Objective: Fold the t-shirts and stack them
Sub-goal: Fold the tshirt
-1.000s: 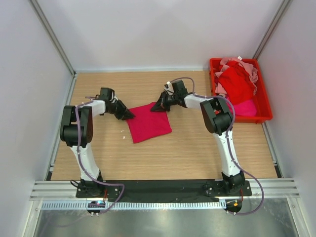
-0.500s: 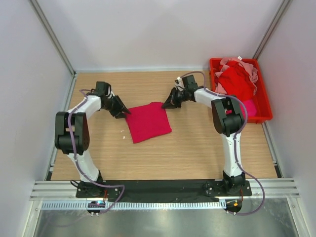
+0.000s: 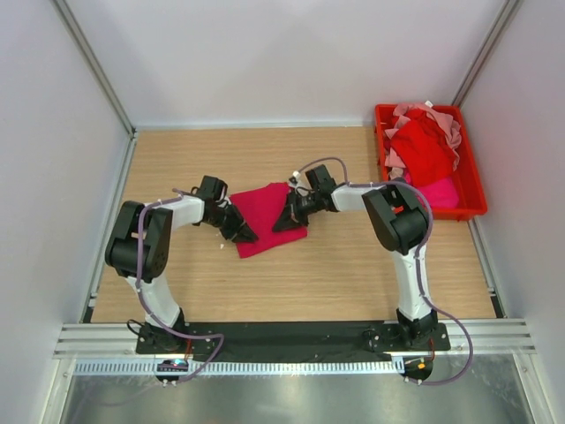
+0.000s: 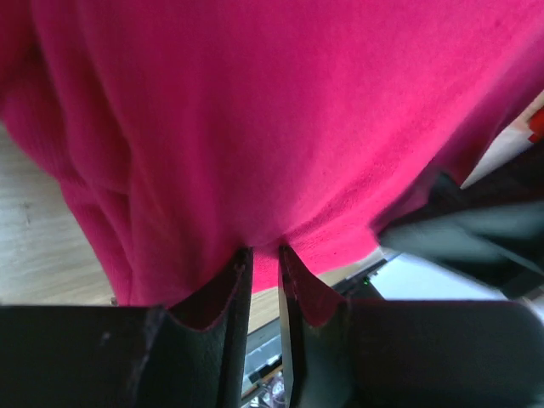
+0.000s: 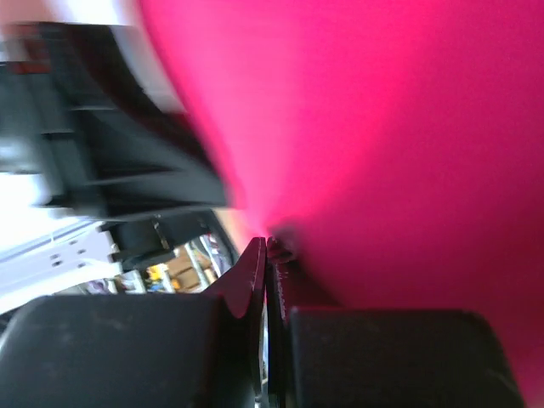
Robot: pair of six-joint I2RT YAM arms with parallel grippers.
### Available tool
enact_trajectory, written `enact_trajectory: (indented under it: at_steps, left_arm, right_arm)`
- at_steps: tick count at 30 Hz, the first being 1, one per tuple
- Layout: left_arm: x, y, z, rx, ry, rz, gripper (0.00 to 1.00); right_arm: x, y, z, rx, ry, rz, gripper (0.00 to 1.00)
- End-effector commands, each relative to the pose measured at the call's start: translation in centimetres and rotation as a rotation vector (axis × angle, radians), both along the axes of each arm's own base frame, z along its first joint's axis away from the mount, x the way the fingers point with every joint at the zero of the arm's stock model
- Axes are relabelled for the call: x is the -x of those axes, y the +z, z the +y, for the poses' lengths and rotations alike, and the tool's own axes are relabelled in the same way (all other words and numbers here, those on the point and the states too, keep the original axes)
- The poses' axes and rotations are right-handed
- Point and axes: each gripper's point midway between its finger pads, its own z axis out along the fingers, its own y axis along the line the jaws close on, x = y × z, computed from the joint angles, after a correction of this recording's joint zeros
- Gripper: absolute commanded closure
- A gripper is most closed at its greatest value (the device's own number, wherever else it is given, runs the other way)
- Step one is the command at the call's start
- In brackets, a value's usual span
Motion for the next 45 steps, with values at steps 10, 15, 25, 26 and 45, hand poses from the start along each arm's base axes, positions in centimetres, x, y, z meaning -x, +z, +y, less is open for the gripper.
enact_trajectory:
  at_steps: [10,15,25,26,45]
  left_arm:
    - [-0.4,-0.2,2.2,-0.148,-0.041,-0.047,0.8]
    - [-0.8,2.8,0.9,-0.077,-0.046,-0.094,0.79]
    - [-0.7,1.5,-0.7,0.0,-0.017,-0.078,0.78]
    - [-0.5,0.8,-0.5,-0.012,-0.007,-0.067,0.78]
    - [-5.8,11.2,8.9,-0.332,-0.001,-0.331,0.33]
  right_arm:
    - [-0.8,1.7,-4.8,0.004,-0.066,-0.043,0.99]
    - [1.1,3.9,-2.6,-0.02,0.001,-0.076,0.99]
    - [3.4,-3.1,-4.3,0.026,-0.057,0.042,0.99]
    - [3.7,-3.7,-4.8,0.032,-0.068,0.061,0.99]
    - [4.9,8.0,-10.2,0.331,-0.033,-0.162,0.67]
